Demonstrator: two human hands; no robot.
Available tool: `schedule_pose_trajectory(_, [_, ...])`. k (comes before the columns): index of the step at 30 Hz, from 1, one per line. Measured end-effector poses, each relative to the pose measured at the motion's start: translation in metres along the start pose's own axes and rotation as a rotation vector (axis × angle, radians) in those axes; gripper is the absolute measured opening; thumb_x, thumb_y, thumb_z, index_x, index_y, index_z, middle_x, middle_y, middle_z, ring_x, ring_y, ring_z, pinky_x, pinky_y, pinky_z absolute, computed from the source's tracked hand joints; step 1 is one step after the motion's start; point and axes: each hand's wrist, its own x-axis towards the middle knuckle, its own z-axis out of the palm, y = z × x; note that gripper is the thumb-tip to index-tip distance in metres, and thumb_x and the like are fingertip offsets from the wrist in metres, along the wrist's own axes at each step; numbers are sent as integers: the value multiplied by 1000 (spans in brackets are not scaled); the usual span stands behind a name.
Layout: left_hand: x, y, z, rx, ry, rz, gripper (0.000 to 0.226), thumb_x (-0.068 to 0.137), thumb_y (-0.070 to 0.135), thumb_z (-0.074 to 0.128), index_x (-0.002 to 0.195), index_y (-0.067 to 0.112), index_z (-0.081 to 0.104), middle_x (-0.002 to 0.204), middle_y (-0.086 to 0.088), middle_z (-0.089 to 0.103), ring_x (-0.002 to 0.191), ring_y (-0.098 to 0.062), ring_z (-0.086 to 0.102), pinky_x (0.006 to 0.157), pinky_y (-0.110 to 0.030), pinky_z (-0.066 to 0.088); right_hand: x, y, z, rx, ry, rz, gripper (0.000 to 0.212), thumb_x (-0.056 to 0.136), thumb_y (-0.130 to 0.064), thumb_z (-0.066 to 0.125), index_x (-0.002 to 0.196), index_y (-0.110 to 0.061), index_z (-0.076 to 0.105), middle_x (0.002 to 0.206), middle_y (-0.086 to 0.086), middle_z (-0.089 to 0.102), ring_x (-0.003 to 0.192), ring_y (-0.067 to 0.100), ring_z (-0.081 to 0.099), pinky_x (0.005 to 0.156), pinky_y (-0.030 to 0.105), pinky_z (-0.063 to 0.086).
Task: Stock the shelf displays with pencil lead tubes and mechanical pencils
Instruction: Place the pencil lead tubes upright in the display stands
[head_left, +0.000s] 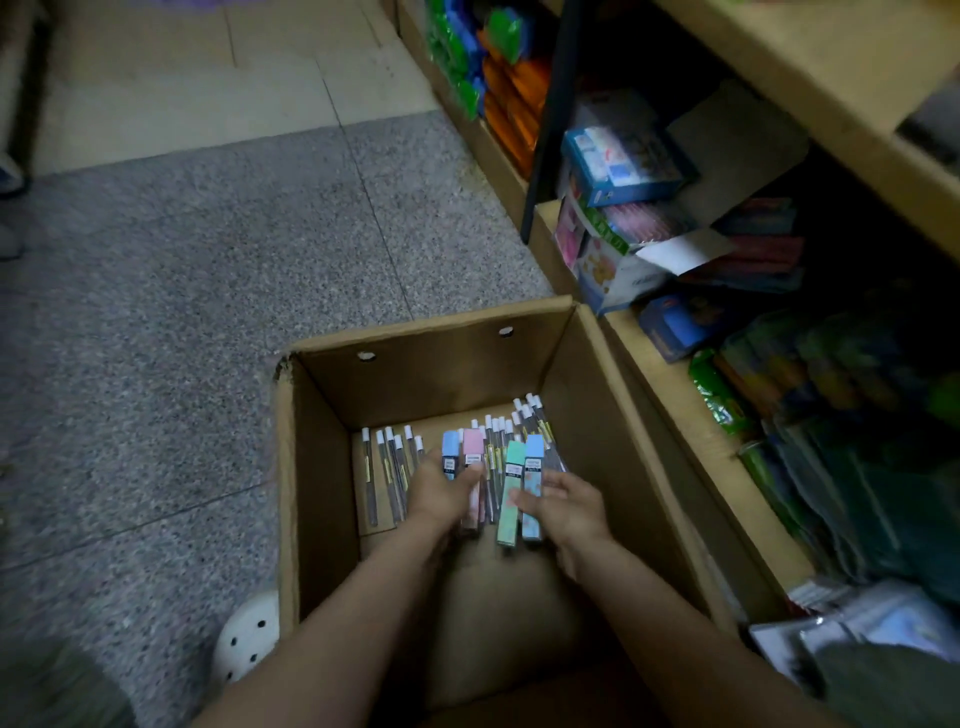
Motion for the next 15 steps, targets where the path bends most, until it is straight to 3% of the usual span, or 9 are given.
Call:
schedule_pose_trajectory(3, [-18,43,-12,21,-92,74,24,91,7,64,113,2,59,112,-20,66,102,-32,64,96,-46,50,-30,-33,-13,123,-23,-85,46,71,8,80,113,4,62,106,22,71,96,35,70,87,50,56])
schedule_pose_trajectory(6, [-48,90,-27,32,-305,137,16,95,5,57,111,3,58,108,-22,66,94,-33,66,91,-52,53,-69,-65,-35,171,-63,-199,43,72,6,81,110,-1,63,98,15,74,87,29,73,81,46,59])
schedule_pose_trajectory(9, [-82,134,-38,73,-536,196,15,100,5,46,110,4,57,100,-20,66,86,-28,68,76,-43,59,-113,-97,-63,168,-61,-329,41,72,3,81,108,-4,63,94,11,75,82,23,73,76,39,60])
schedule_pose_trajectory(11, [-106,162,-41,85,-602,197,15,102,9,43,104,3,56,85,-15,64,68,-20,68,60,-34,59,-143,-115,-82,176,-40,-405,42,70,3,82,107,-3,63,93,12,75,80,24,73,76,41,60])
schedule_pose_trajectory(15, [-148,208,-25,-64,-674,284,13,102,16,45,105,6,53,76,-7,56,64,-16,57,56,-30,55,-198,-142,-120,191,22,-555,34,69,4,83,99,0,66,86,12,76,68,19,73,55,28,57])
